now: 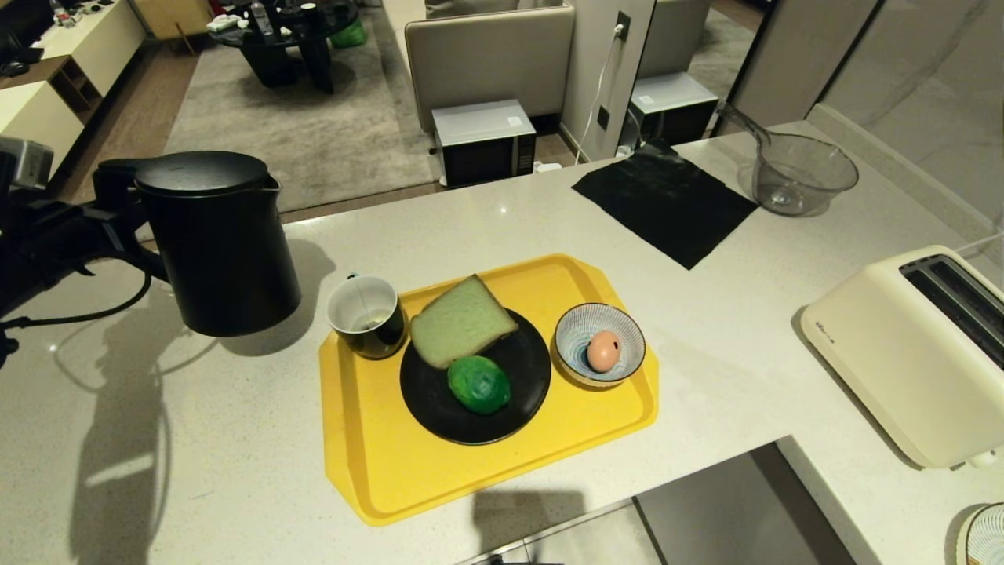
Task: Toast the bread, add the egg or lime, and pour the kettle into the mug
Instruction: Put the kettle back
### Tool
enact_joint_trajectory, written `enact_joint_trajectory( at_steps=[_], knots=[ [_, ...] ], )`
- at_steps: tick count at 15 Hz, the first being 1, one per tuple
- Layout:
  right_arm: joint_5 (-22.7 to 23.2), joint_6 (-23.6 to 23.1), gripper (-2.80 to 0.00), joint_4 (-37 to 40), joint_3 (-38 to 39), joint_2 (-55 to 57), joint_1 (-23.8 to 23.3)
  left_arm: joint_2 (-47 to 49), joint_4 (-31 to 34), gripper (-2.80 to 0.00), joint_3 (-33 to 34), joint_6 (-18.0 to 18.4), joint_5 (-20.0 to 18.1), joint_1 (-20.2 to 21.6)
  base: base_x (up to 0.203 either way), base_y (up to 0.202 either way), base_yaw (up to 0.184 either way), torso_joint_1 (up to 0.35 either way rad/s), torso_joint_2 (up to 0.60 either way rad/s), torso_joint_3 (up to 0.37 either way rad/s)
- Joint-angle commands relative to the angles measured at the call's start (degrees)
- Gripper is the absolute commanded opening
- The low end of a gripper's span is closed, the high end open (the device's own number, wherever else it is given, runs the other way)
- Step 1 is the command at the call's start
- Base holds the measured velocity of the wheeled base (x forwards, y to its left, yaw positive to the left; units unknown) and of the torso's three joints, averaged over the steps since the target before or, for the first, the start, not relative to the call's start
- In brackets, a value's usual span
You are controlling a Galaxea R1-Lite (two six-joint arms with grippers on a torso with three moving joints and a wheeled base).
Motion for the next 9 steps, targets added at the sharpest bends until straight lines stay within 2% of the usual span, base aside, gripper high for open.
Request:
enact_joint_trajectory(
  at_steps=[1, 5, 9],
  knots=[
    [0.0, 0.0, -2.80, 0.0, 1.6, 0.0, 0.0, 5.8, -3.9, -2.80, -1.8, 0.6, -0.1, 0.7, 0.000, 0.000, 0.000, 0.000, 0.00, 0.000],
    [0.0, 0.0, -2.80, 0.0, 1.6, 0.0, 0.0, 10.8, -12.1, -2.80, -3.5, 0.9, -0.1, 1.6, 0.000, 0.000, 0.000, 0.000, 0.00, 0.000],
    [0.0, 0.0, -2.80, 0.0, 1.6, 0.0, 0.0, 11.9, -14.8, -2.80, -3.4, 0.9, -0.1, 1.5, 0.000, 0.000, 0.000, 0.000, 0.00, 0.000]
  ],
)
